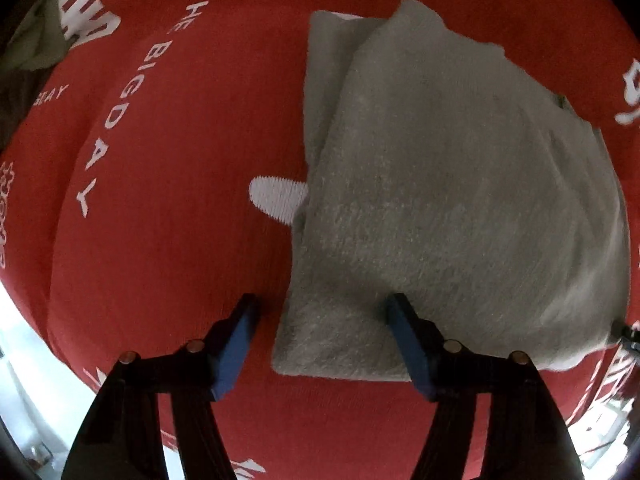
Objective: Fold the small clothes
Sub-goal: 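Lay the hem down on the sweater and open both grippers, then pull both grippers back from the folded sweater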
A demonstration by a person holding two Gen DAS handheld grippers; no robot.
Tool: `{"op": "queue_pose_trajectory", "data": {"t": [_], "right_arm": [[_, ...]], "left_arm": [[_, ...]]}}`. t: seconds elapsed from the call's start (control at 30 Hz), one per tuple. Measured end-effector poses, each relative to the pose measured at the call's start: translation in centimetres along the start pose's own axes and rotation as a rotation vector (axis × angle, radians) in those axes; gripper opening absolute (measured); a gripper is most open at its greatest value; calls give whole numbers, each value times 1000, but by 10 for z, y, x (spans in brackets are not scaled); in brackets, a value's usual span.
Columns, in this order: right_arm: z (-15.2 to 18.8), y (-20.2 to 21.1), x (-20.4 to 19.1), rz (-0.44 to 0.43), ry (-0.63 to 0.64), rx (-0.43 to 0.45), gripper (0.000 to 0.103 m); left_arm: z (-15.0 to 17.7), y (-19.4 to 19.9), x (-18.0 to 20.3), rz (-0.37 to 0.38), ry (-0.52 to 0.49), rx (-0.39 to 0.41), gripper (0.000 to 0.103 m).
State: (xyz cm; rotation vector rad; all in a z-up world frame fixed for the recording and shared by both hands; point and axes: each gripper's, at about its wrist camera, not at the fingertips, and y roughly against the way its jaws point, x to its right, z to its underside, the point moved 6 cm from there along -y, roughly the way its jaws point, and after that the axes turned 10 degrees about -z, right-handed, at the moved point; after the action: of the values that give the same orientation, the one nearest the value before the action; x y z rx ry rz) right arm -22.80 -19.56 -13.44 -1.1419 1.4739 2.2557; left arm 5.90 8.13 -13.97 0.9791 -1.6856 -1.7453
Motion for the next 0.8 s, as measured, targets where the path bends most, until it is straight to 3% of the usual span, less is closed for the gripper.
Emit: {"op": "queue_pose_trajectory", "data": {"t": [0.23, 0.4, 0.5, 0.7, 0.73, 0.77, 0.8], "right_arm": [[6, 4, 8, 34, 0, 4, 16], [7, 10, -8, 127, 71, -13, 20], [10, 15, -27, 162, 140, -11, 20], [15, 12, -66, 174, 258, -28, 33], [16, 11, -70, 171, 266, -30, 34], [17, 10, -74, 165, 276, -34, 34], [19, 10, -76, 156, 280, -39, 34]], "left_arm": [[18, 14, -1, -45, 7, -3, 69], [27, 25, 2, -85, 36, -40, 70], [30, 34, 11, -90, 46, -41, 81], [29, 49, 29, -88, 46, -29, 82], [24, 49, 26, -83, 45, -33, 88], [24, 49, 28, -82, 46, -39, 103], [26, 50, 27, -86, 48, -36, 103]]}}
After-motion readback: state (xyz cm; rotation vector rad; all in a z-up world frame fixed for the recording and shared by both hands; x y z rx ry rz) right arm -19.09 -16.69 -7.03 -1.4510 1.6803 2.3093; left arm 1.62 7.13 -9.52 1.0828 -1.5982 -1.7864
